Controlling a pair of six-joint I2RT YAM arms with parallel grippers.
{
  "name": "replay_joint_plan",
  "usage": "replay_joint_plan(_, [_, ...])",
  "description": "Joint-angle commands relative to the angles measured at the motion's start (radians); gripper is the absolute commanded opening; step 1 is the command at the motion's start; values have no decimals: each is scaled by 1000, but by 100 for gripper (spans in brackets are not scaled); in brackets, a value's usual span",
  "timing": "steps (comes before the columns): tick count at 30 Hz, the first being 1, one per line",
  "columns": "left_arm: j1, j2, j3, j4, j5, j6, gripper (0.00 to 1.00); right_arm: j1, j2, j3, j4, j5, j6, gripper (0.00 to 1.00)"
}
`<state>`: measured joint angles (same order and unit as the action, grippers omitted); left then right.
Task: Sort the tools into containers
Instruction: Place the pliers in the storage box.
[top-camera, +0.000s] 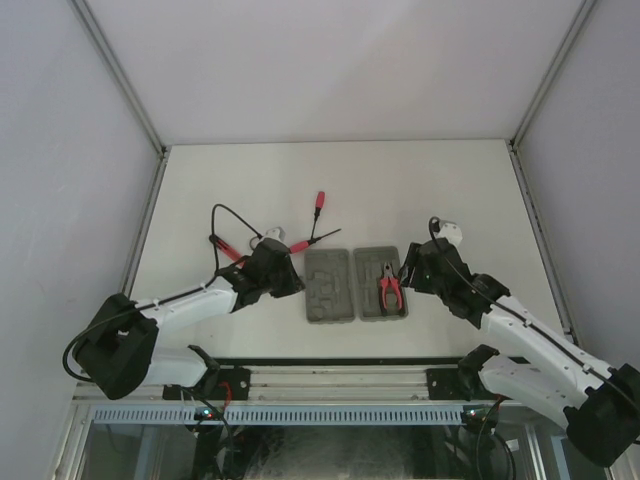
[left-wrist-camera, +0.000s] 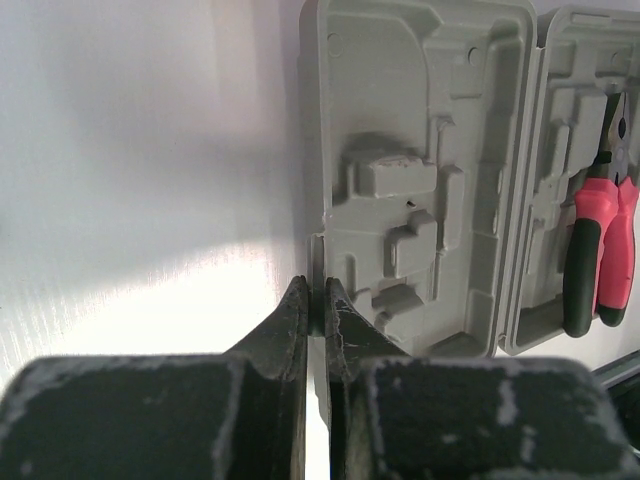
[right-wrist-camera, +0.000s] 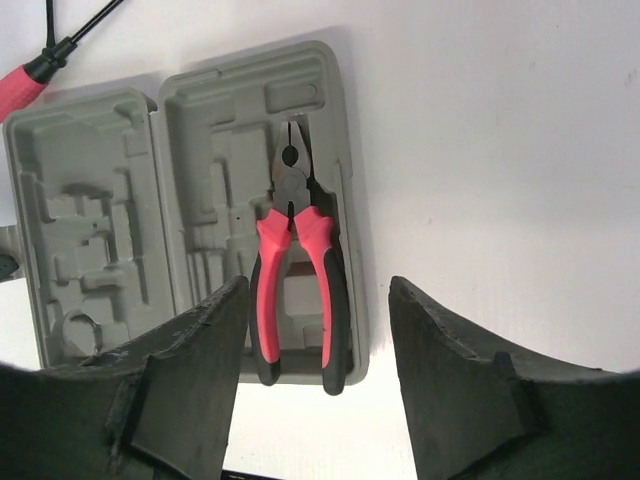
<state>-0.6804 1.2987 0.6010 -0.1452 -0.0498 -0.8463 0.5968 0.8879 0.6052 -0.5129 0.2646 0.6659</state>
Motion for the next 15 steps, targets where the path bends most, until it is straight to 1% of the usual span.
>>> replay_joint_plan(1, [5,-33,9,-1,-22,-5,0,39,44,66,-24,60,-28,57])
replay_joint_plan(7, [5,-39,7,-4,-25,-8,0,98,137,111,-31,94,-35,57])
replay_joint_plan(15, [5,-35,5,-4,-27,-10,0,117,215,128,-20,99,-19,59])
